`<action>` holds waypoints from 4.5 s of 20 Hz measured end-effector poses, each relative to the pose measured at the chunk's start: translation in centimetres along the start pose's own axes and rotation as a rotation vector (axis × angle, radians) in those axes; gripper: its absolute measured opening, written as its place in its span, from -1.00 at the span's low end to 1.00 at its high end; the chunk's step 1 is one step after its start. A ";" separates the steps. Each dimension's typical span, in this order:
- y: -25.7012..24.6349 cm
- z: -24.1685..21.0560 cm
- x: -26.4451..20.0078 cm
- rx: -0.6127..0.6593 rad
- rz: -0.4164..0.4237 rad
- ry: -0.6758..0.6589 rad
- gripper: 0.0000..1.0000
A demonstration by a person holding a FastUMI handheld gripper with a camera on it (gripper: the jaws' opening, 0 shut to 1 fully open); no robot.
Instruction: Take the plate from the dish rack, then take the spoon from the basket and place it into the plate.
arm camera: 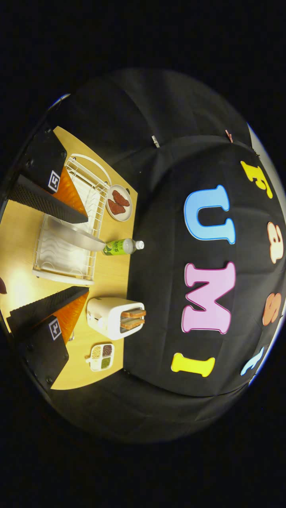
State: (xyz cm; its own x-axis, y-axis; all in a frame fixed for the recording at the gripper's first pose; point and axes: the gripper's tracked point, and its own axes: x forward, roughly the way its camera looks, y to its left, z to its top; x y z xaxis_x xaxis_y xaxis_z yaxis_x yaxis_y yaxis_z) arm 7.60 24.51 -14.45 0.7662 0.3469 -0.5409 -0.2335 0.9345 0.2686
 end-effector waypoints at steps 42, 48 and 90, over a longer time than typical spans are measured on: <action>-7.6 2.7 -2.9 0.028 -0.201 -0.096 -0.44; -10.0 -4.7 -6.7 0.178 -0.118 0.016 -0.44; -19.5 -28.5 -3.6 0.388 -0.198 0.330 0.21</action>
State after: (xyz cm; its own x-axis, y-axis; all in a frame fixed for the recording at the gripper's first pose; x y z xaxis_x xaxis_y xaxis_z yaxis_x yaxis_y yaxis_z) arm -7.69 7.29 -40.41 0.5297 0.2318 -0.8159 0.1821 0.9084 0.3763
